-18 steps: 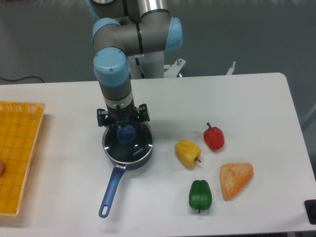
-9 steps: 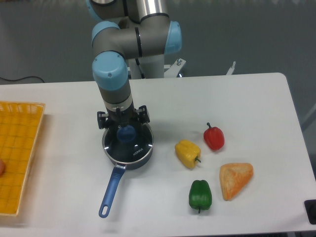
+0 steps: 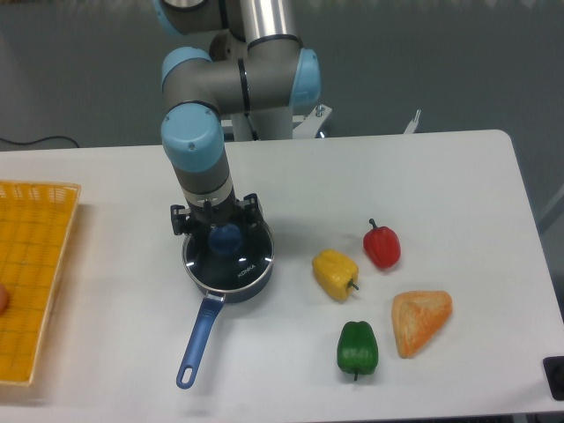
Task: Open the lid
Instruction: 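Close the gripper on the blue lid knob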
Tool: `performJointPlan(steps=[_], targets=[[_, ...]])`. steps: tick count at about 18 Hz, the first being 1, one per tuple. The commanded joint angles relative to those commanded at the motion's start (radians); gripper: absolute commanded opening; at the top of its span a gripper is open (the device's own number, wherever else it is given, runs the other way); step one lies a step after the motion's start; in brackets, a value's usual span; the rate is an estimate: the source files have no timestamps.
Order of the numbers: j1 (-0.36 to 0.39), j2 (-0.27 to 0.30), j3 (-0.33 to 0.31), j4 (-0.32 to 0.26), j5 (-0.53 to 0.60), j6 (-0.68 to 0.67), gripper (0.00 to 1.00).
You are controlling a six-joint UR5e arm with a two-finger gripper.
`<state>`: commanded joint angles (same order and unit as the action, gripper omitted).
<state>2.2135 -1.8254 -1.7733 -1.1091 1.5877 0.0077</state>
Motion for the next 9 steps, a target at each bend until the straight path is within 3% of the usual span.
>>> performJointPlan(steps=[9], targets=[[0.012, -0.006, 0.005, 0.015, -0.006, 0.002, 1.0]])
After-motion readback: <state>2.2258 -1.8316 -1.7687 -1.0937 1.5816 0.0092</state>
